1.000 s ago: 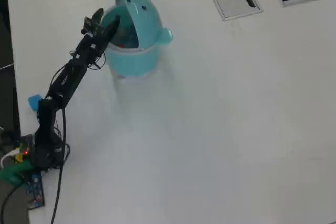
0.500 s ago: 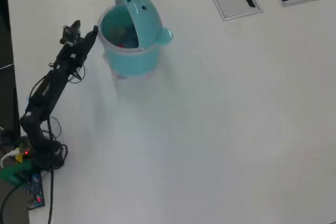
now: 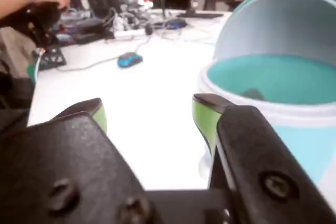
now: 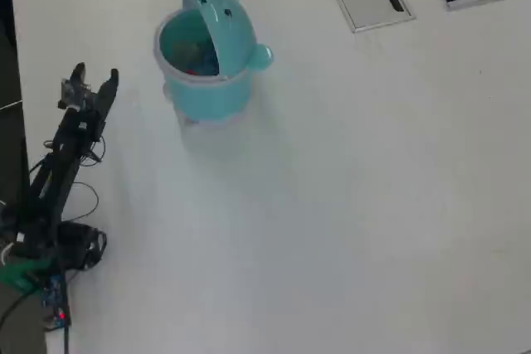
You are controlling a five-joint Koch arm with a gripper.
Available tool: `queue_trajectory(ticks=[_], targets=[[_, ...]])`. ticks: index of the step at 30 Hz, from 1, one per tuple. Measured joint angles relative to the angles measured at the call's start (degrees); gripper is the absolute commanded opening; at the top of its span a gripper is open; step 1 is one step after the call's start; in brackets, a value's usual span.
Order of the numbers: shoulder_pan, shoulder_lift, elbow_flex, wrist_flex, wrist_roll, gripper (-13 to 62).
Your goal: Grasp RGB lego blocks and put them in the bin one by one.
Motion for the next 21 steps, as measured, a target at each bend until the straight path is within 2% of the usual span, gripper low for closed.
queue_trajectory(ticks=[14, 21], targets=[[-14.2, 12.2, 15.6, 4.1, 0.6, 30.1], [-21.2, 12.8, 23.8, 7.3, 0.6, 30.1]])
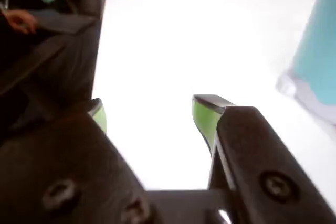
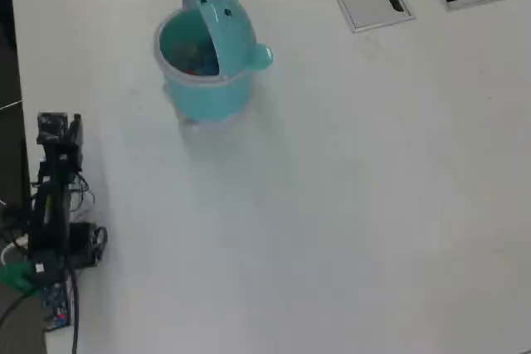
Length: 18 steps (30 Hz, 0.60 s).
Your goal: Grasp RGB lego blocks and put them in the bin one by one.
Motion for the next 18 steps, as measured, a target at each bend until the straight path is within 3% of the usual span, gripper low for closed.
queue_trajectory(ticks=[18], targets=[[-9.7, 0.0, 13.7, -0.1, -0.2, 30.1]])
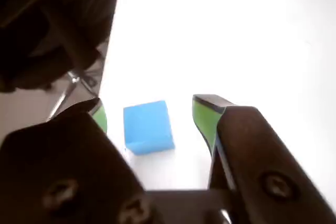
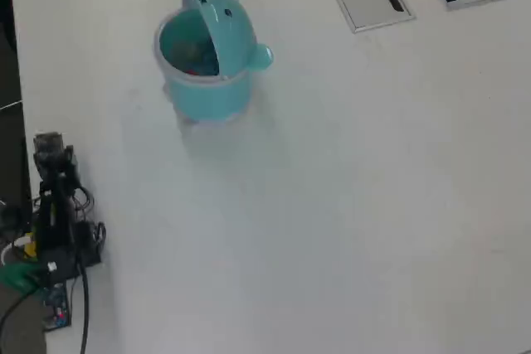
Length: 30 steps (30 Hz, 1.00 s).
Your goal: Grasp RGB lego blocks and put them in the bin one by one.
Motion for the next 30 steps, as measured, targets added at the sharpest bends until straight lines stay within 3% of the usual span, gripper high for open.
queue_trajectory(ticks=[12, 30], targets=[[-3.3, -1.4, 3.8, -0.1, 0.0, 30.0], [-2.6, -16.7, 1.2, -3.8, -1.2, 29.7]])
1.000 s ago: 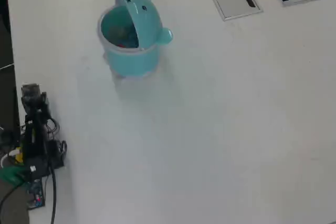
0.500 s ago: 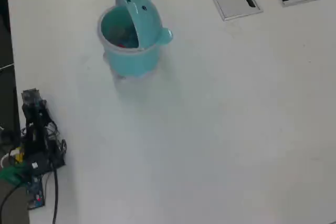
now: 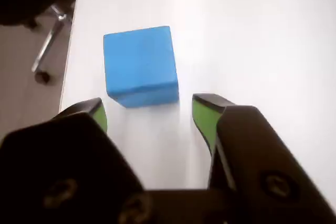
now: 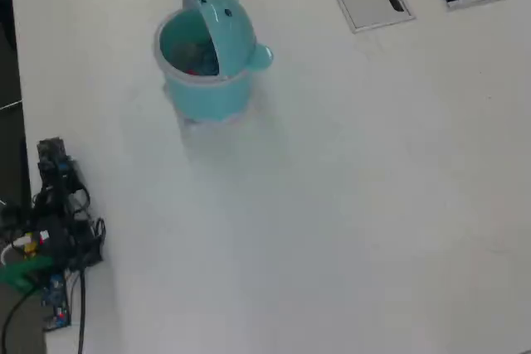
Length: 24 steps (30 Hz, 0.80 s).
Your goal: Grasp RGB lego blocks and put them in the bin one by one.
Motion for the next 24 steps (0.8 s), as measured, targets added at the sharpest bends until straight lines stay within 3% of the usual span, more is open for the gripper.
queue_trajectory(ticks=[24], targets=[[-1.6, -11.5, -6.5, -2.8, -0.1, 28.7]])
